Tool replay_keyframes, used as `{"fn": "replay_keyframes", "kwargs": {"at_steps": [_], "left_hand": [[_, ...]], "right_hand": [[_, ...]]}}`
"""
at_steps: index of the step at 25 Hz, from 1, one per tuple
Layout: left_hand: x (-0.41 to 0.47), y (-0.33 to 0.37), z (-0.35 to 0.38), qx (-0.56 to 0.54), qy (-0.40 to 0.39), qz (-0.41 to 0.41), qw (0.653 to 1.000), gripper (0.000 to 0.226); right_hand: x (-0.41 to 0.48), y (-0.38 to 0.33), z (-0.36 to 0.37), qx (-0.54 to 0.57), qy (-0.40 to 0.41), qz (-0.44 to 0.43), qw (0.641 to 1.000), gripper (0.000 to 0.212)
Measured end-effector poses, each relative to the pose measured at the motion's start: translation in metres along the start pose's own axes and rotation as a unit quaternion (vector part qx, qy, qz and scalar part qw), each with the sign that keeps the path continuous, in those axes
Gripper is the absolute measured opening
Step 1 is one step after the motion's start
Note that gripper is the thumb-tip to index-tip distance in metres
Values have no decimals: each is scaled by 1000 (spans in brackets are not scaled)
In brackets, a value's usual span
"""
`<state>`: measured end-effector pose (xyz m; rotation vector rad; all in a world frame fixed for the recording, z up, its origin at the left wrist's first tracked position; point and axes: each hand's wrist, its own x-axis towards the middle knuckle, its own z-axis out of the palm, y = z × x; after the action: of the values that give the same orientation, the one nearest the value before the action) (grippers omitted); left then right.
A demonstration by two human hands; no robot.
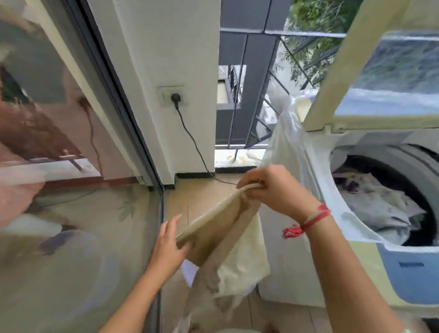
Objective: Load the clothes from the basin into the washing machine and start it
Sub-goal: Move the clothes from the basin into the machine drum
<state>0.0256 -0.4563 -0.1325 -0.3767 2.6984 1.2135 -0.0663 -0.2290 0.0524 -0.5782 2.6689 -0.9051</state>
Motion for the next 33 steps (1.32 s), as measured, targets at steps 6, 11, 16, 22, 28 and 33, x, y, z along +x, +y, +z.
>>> {"fn": "replay_keyframes", "kwargs": {"at_steps": [6,11,16,22,28,33], "left_hand": [[20,140,-49,3,192,180,965,42],[14,321,-88,52,394,306,865,16],[-4,455,-82,178,499,374,761,19],[-5,527,-23,169,462,422,761,25],[18,571,15,201,341,534,747,31],[49,508,85,322,221,545,742,48]], "right_hand": [[-52,-19,-149,52,283,-180,941,20],[-101,37,-278,71,458,-214,860,24],[-123,116,-365,9,574,-110,812,21],[-125,196,-399,295,507,-43,809,30],[-172,255,-430,88,626,-71,772,21],[-191,328,-397,-13,370,78,926,11]]}}
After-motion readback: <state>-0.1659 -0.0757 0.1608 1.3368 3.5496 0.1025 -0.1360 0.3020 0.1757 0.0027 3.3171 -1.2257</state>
